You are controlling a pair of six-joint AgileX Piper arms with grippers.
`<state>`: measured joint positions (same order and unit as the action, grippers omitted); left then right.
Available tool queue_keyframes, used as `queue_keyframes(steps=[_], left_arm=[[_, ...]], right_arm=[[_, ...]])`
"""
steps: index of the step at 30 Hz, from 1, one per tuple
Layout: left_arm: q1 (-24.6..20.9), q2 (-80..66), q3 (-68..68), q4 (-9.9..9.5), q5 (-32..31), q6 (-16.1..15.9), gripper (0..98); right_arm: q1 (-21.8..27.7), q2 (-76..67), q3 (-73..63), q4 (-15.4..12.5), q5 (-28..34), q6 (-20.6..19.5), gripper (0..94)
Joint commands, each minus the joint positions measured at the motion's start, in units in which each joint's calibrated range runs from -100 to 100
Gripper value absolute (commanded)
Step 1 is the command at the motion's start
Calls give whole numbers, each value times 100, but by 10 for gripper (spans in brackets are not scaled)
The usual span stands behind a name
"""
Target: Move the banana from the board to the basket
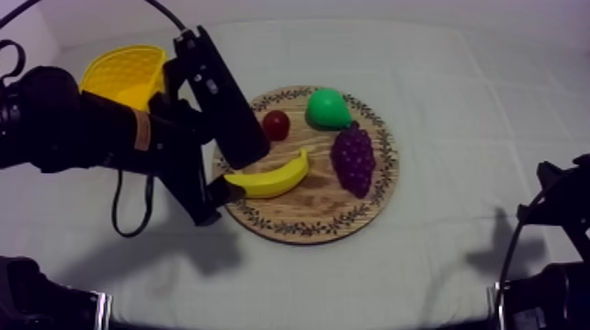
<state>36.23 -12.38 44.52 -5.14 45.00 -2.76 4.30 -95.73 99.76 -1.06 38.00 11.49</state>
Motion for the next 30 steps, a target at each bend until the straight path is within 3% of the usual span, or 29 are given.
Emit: queue_keyframes(steps=[1, 10, 30], left_arm=[[5, 177, -31, 7, -34, -6, 814], [1, 1405, -571, 40, -17, -54, 804], [7, 3658, -2324, 29, 1260, 58, 761]], right_arm=[[-1, -2, 2, 1, -2, 1, 3], [-1, -2, 2, 1, -2, 1, 3], [-1, -2, 2, 1, -2, 1, 3]])
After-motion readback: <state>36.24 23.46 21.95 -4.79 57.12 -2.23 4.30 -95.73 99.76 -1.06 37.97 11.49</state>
